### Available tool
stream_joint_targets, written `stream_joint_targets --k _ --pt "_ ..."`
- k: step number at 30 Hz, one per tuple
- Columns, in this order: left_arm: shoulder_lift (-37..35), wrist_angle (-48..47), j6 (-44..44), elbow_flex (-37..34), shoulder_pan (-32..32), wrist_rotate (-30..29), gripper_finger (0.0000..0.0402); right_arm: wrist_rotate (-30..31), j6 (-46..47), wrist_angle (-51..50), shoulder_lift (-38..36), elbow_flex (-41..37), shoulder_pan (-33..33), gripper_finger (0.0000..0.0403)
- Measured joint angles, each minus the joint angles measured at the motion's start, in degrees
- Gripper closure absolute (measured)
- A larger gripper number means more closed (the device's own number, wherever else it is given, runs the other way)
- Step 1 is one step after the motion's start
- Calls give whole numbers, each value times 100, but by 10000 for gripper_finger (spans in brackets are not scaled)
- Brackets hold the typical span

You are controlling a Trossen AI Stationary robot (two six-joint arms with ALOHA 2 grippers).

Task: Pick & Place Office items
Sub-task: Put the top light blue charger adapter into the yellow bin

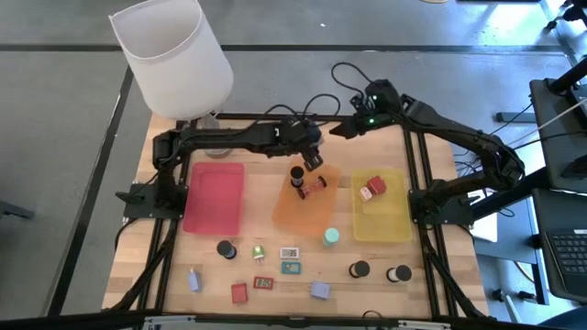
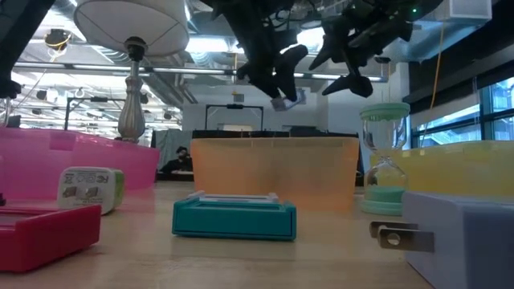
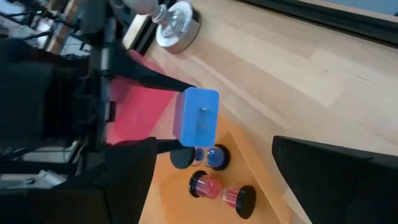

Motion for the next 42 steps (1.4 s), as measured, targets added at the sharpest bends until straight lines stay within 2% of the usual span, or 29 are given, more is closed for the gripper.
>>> stream_joint_targets --k 7,11,18,22,29,39,42 --pt "0 333 548 0 -52 -14 188 486 199 3 0 -1 441 80" --pt "0 711 1215 0 -74 11 188 696 309 3 0 0 618 80" --pt "0 1060 1964 0 -94 568 188 1094 82 4 0 0 817 80" --pt "0 1066 2219 0 -158 411 187 1204 27 3 0 -2 819 87" --pt "0 1420 2793 -1 -284 -120 187 1205 27 22 0 0 819 145" --pt "13 1565 3075 -7 -322 -182 185 1141 88 56 -7 9 823 266" --pt "13 1582 3085 -7 -323 -236 177 1143 198 71 -7 13 819 276"
